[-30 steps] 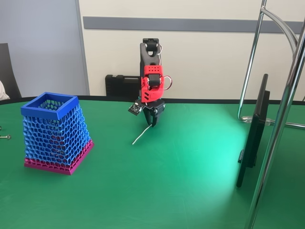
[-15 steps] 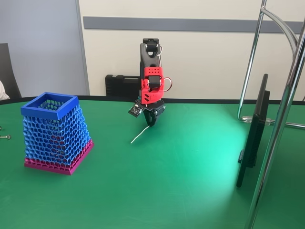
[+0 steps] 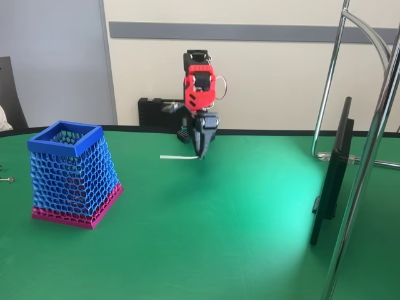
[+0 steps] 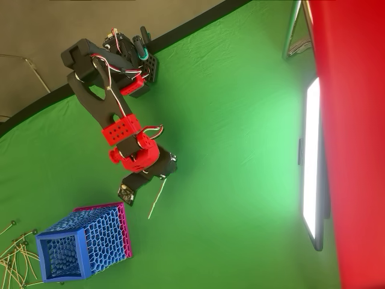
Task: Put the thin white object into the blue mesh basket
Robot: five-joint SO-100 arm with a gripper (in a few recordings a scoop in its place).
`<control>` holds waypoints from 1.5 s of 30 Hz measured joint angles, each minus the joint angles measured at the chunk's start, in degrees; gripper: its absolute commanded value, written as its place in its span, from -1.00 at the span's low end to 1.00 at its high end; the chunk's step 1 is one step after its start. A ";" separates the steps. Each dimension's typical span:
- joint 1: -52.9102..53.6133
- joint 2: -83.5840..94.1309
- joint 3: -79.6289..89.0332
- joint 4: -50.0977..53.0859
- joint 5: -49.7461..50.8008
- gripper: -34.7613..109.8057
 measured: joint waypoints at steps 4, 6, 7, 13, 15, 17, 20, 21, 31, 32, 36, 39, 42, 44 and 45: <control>1.85 1.93 -5.19 -7.91 10.46 -0.51; 3.96 2.20 -6.86 -12.92 16.44 -0.51; 5.27 2.20 -7.56 -15.64 19.42 -0.51; 12.48 1.49 -11.16 -28.74 37.44 -0.51; 13.62 0.53 -12.13 -30.41 40.43 -0.51; 15.73 -2.55 -15.12 -32.61 47.72 -0.51; 19.25 -7.56 -20.13 -33.05 55.72 -0.51; 20.13 -9.40 -21.88 -33.05 58.01 -0.51; 25.22 -17.93 -32.87 -29.36 65.92 -0.51; 25.58 -17.93 -33.13 -29.27 66.01 -0.51; 27.77 -18.02 -34.45 -28.74 67.76 -0.51; 30.94 -18.02 -35.24 -28.56 70.31 -0.51; 33.66 -18.98 -35.77 -28.65 72.60 -0.51; 35.16 -19.60 -35.77 -29.36 73.48 -0.51; 35.86 -19.86 -35.77 -29.79 73.74 -0.51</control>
